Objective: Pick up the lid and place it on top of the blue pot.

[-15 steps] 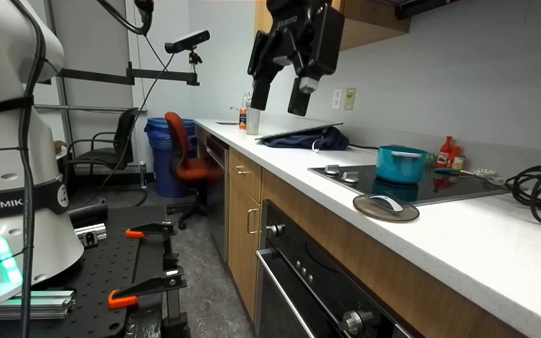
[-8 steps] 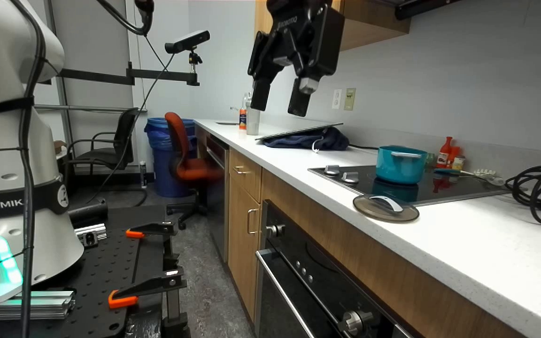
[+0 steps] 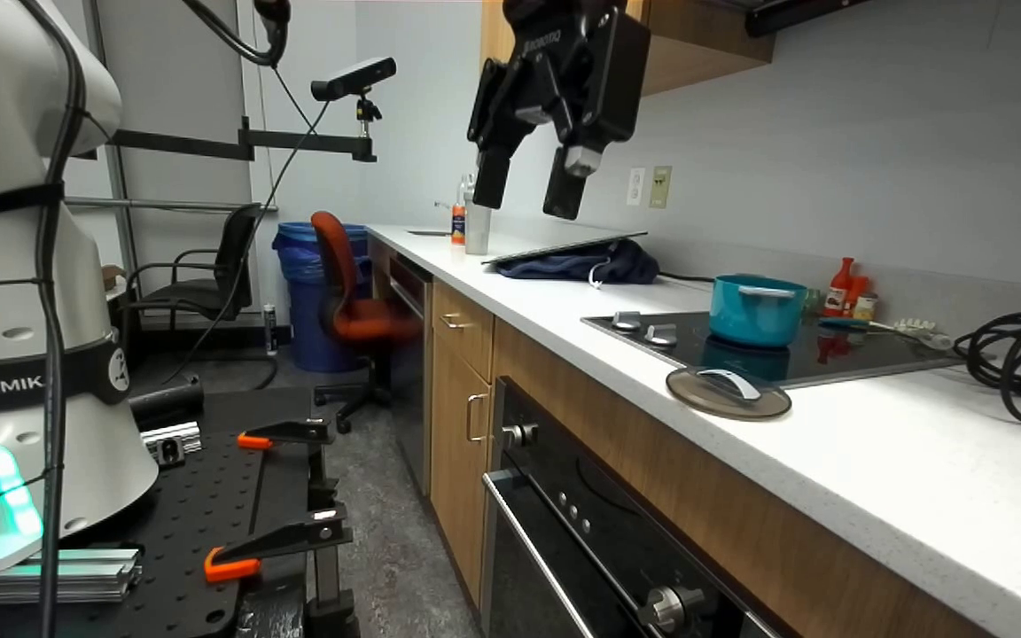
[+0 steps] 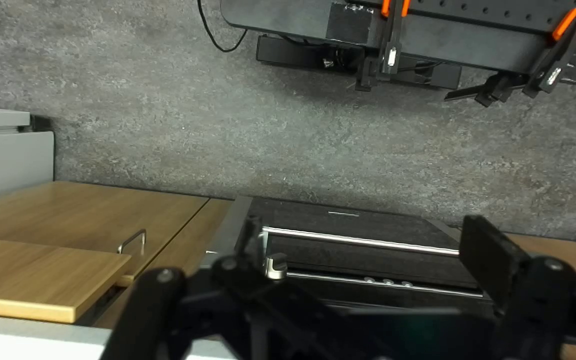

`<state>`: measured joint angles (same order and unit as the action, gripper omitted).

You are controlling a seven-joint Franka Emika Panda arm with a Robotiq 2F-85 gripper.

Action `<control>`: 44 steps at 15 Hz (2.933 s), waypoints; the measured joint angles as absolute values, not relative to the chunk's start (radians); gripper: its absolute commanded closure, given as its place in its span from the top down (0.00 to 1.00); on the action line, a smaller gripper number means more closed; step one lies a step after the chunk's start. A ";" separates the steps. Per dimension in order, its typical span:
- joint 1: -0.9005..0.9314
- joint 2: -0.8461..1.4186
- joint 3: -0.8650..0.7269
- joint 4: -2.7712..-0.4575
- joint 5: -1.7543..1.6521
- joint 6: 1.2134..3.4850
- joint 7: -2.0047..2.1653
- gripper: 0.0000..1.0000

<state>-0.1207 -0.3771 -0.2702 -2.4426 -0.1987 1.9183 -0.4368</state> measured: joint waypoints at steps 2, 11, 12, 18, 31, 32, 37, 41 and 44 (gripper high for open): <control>-0.121 -0.377 -0.270 -2.443 -0.199 1.918 -0.437 1.00; -0.121 -0.370 -0.269 -2.440 -0.196 1.921 -0.436 1.00; -0.121 -0.366 -0.269 -2.439 -0.196 1.923 -0.436 1.00; -0.121 -0.339 -0.270 -2.428 -0.196 1.977 -0.435 1.00; -0.122 -0.218 -0.275 -2.363 -0.126 2.207 -0.432 1.00; -0.122 -0.204 -0.275 -2.354 -0.112 2.216 -0.433 1.00; -0.123 -0.131 -0.276 -2.277 -0.068 2.233 -0.436 1.00; -0.124 -0.074 -0.274 -2.216 -0.064 2.233 -0.436 1.00; -0.125 -0.046 -0.272 -2.189 -0.064 2.233 -0.436 1.00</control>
<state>-0.1247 -0.0462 -0.2718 -2.1889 -0.0638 2.2330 -0.4365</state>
